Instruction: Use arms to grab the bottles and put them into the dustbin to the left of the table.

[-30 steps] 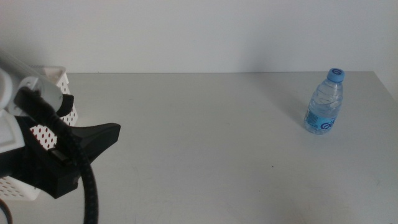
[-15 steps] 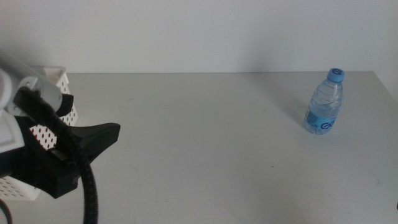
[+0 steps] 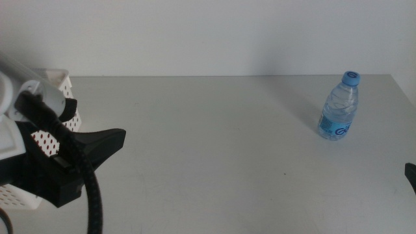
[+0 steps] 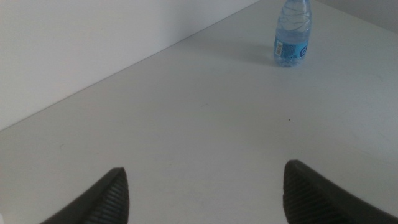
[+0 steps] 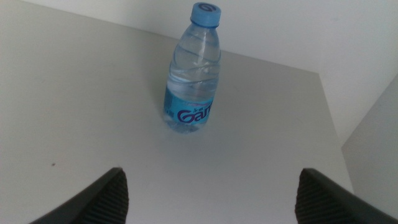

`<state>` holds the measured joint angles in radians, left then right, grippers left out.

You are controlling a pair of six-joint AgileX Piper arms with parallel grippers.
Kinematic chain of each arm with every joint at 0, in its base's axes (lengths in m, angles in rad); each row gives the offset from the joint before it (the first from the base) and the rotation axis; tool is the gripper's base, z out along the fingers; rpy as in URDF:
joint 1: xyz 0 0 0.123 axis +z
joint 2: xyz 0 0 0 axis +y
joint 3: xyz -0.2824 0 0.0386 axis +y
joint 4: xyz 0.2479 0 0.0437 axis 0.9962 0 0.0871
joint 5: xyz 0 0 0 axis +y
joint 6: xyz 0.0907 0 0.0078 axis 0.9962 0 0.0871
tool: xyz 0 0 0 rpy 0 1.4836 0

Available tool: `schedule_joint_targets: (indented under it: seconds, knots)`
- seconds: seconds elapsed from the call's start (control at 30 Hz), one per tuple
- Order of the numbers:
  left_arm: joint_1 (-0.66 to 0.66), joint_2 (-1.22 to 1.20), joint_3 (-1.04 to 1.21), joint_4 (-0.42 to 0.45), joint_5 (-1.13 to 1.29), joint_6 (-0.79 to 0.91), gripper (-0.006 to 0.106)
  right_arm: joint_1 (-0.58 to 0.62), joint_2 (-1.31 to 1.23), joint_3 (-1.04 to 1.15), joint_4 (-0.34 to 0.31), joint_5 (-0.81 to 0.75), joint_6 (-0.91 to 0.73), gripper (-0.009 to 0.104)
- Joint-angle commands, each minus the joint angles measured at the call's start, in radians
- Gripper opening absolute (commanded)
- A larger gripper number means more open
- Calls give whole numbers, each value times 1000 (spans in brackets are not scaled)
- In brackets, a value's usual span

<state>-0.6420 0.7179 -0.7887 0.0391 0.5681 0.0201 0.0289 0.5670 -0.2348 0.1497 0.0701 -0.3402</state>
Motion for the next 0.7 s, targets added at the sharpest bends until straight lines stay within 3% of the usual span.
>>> schedule_joint_targets:
  seconds: [0.0,0.27,0.43,0.67]
  knots:
    - [-7,-1,-25,2,-76,-9,81,3,88,-38,-44,-222,35,94]
    - [-7,-1,-25,2,-76,-9,81,3,373,-38,-183,-464,309,94]
    - [-7,-1,-25,2,-76,-9,81,3,546,-38,-178,-646,459,94]
    - [-7,-1,-25,2,-76,-9,81,3,773,-38,-178,-968,516,94]
